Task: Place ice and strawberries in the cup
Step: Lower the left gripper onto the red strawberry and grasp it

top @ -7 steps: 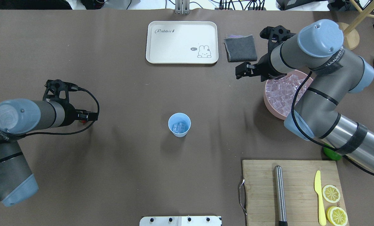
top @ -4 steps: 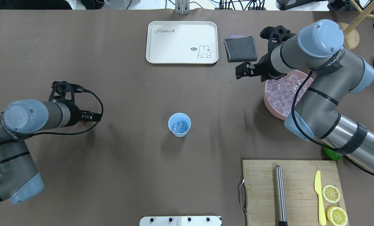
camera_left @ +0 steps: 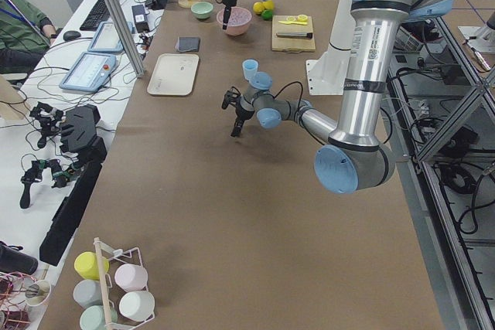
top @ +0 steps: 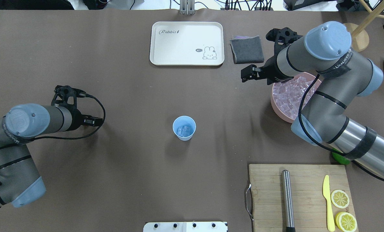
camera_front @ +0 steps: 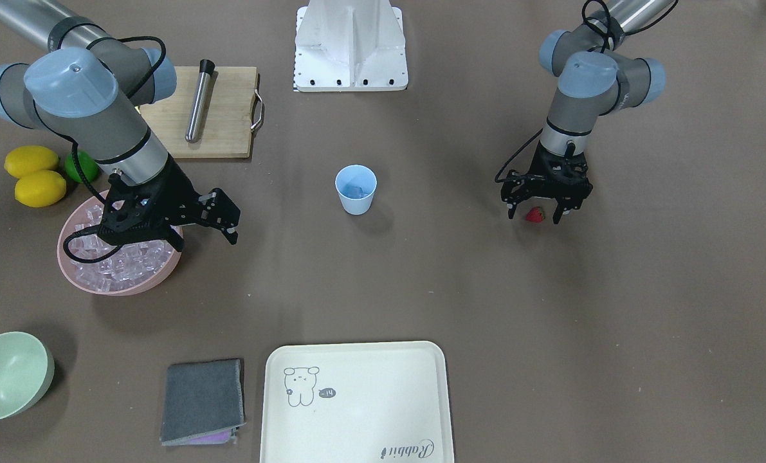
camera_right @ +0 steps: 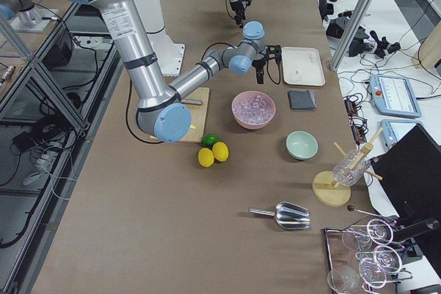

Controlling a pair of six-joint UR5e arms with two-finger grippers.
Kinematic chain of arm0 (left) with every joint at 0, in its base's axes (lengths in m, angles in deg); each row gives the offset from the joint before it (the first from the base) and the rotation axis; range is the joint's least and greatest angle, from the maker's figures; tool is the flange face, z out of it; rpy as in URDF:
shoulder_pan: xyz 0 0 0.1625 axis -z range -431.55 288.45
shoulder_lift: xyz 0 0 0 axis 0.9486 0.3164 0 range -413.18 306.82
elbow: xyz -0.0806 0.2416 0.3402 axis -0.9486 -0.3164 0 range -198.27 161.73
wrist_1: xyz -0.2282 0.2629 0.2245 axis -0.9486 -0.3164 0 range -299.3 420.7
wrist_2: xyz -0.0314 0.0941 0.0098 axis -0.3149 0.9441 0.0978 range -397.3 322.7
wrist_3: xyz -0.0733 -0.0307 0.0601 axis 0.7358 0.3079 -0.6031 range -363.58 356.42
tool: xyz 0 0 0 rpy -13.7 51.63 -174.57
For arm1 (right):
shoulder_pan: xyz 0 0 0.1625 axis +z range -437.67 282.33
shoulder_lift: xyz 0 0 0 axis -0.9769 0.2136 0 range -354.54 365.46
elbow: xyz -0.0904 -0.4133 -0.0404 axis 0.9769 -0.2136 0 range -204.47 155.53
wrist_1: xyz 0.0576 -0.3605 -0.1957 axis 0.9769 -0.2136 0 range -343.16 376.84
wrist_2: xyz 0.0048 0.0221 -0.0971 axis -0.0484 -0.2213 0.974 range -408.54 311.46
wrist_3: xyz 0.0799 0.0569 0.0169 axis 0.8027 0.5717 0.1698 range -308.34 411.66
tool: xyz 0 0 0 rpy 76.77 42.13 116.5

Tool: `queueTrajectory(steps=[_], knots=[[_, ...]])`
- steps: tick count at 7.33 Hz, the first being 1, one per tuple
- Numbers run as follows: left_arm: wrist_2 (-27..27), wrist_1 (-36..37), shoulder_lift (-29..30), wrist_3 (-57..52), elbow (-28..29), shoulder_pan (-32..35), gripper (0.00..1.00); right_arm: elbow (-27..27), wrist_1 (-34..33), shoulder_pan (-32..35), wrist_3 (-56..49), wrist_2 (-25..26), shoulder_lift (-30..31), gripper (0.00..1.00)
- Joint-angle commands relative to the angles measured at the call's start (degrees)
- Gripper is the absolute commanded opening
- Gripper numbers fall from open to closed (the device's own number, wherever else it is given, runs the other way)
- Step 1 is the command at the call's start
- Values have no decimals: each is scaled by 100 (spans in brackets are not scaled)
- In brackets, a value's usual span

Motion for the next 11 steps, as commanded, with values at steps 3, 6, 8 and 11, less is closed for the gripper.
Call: queueTrajectory(steps=[3, 6, 8, 11], knots=[[-286, -70, -91, -57, -60, 97, 61, 8, -9, -2, -7, -4, 15, 100], [-296, -70, -100, -75, -51, 124, 67, 35, -9, -11, 11, 5, 32, 100], [-279, -70, -100, -66, -34, 124, 51, 26, -9, -11, 11, 5, 32, 100], [-322, -62, -301, -66, -287, 133, 0, 17, -9, -11, 2, -4, 24, 100]])
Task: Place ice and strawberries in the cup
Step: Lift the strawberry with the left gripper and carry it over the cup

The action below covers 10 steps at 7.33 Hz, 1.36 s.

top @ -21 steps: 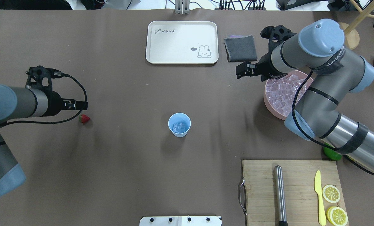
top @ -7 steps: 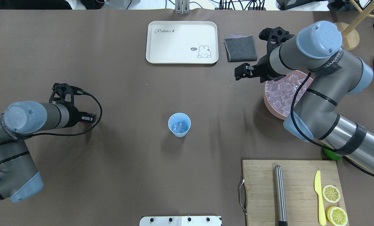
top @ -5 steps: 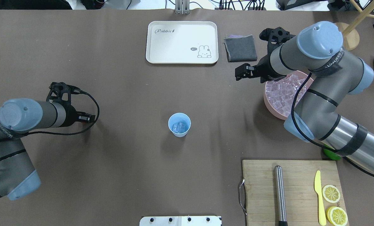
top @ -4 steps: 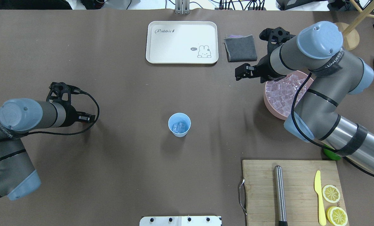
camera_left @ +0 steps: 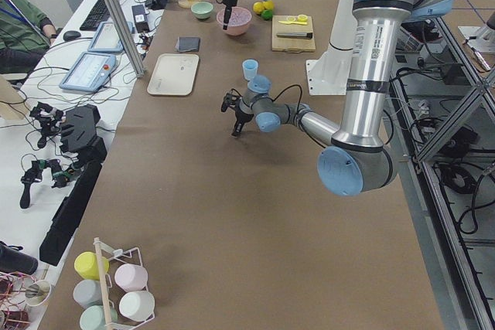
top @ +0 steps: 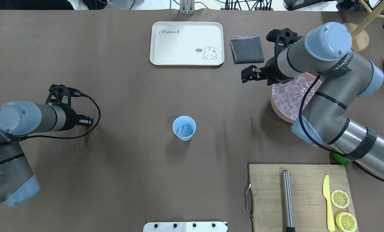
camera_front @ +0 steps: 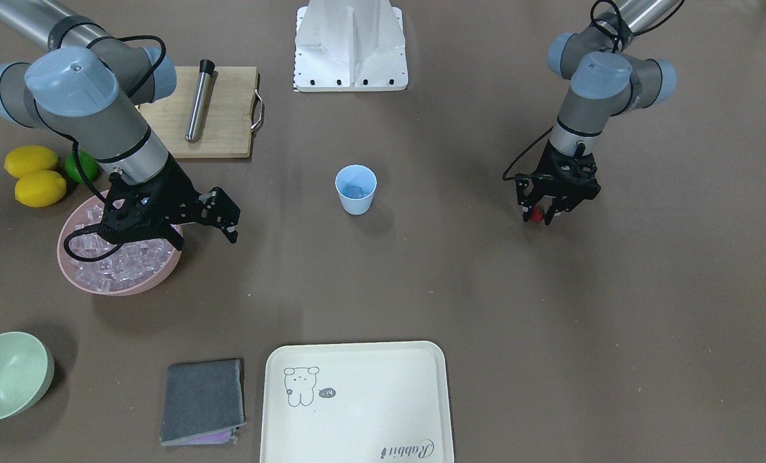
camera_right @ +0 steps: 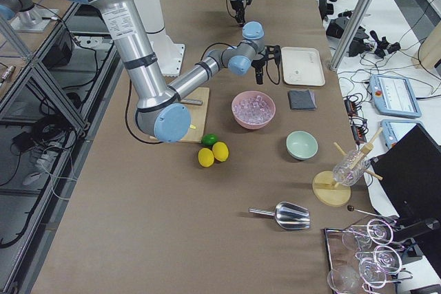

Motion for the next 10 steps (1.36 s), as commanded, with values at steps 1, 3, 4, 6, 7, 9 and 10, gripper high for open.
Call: queueTrajectory(steps=[1, 3, 4, 6, 7, 9, 10], knots=[[-319, 32, -150, -17, -251, 171, 0, 2, 0, 0, -7, -20, -1, 100], [-865, 76, -63, -263, -392, 689, 0, 2, 0, 0, -7, -38, -19, 100], [-902, 103, 7, -255, -506, 735, 0, 2, -9, 0, -7, -38, -19, 100], [-911, 583, 593, 24, -621, 753, 0, -6, -9, 0, -16, -38, -19, 100], [-902, 969, 971, 331, -691, 744, 0, 2, -9, 0, -7, -21, -1, 100], [-876, 1577, 1665, 1173, -797, 569, 0, 11, -9, 9, -7, 6, 8, 100], [-728, 1606, 1834, 1613, -797, 229, 0, 11, -9, 9, 2, 14, 42, 100]])
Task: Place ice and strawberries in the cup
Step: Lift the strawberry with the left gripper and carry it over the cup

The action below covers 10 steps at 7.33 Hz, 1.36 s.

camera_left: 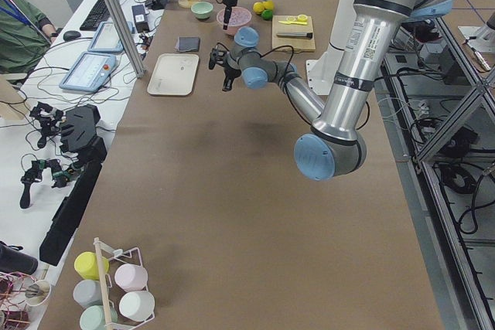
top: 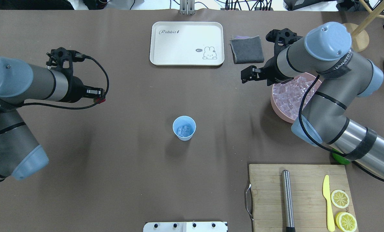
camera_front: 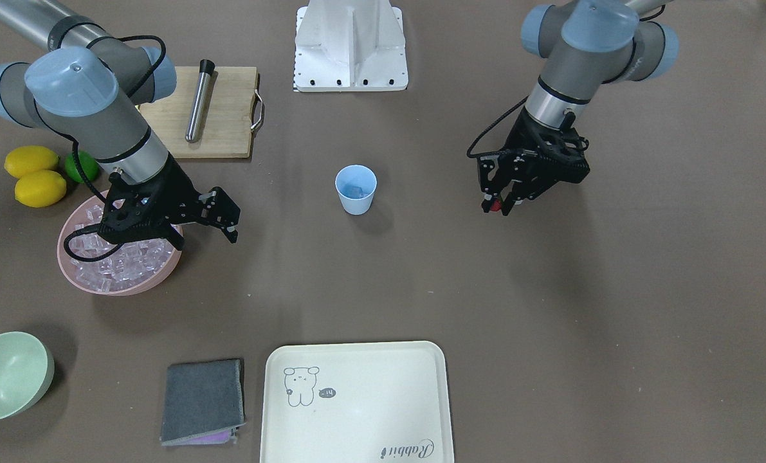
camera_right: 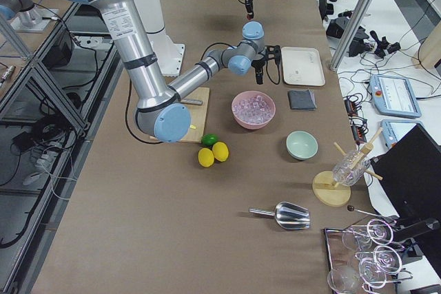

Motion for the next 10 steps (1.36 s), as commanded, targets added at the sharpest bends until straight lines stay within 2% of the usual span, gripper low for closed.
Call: queueTrajectory(steps=[1, 3, 4, 6, 8, 10], knots=[[520, 154, 434, 786, -9, -684, 0, 11, 0, 4, -2, 13, 28, 100], [1172, 276, 706, 1217, 18, -1344, 0, 54, 9, 4, -11, -22, 72, 100], [1366, 782, 1134, 1341, 79, -1556, 0, 55, 9, 4, -19, -23, 81, 100], [1403, 963, 1410, 1430, 219, -1690, 0, 46, 0, 4, -72, -40, 90, 100], [1595, 911, 1752, 1404, 614, -1690, 0, 55, 9, 4, -72, -40, 116, 100], [1596, 875, 1754, 1378, 668, -1655, 0, 98, 9, 4, -20, -40, 134, 100]])
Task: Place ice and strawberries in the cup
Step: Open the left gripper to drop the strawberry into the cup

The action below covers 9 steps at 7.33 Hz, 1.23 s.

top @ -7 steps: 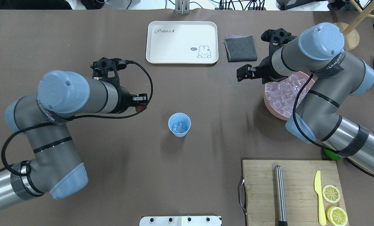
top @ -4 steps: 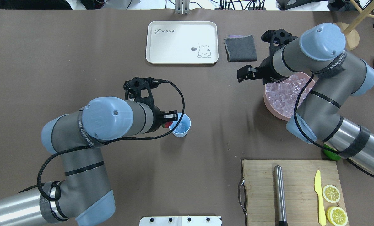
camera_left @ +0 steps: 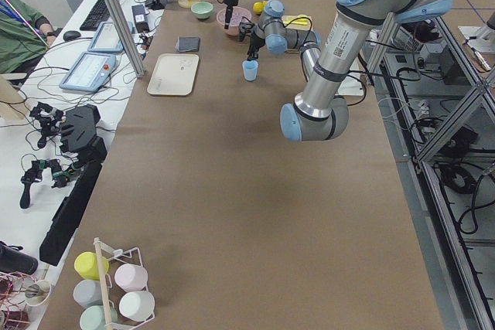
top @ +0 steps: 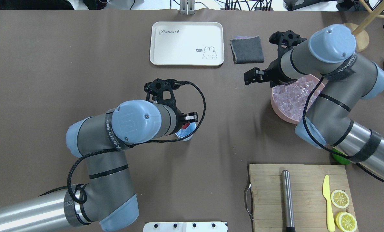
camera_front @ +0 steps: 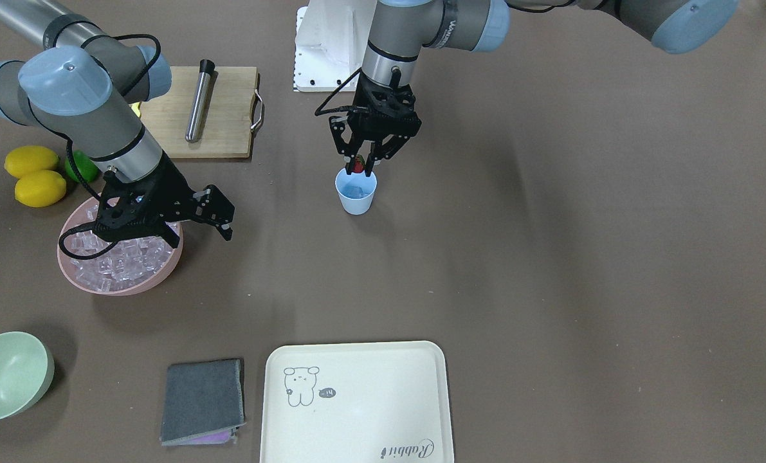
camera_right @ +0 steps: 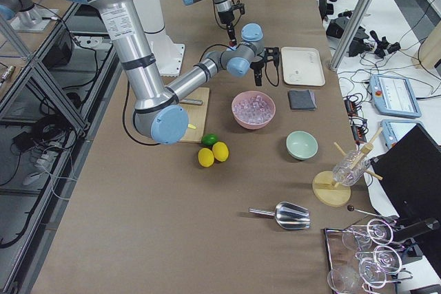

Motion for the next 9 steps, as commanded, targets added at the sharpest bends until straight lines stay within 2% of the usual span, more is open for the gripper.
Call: queueTrajectory(steps=[1, 3, 5, 6, 7, 9], knots=[[25, -22, 10, -19, 104, 10, 0, 22, 0, 0, 37, 0, 23, 100], [42, -13, -17, -11, 131, 1, 97, 5, 0, -9, 37, 0, 23, 100], [34, -13, -17, -19, 123, 19, 97, 5, -8, -9, 20, -18, 23, 100], [-10, 22, -17, -167, 88, 245, 97, 5, -9, 0, -24, -35, 23, 100], [-19, 39, -156, -795, 79, 569, 98, -13, -26, 0, -68, -61, 15, 100], [-229, -48, -517, -1048, 87, 1176, 98, -13, -79, 463, -601, -516, 180, 100]])
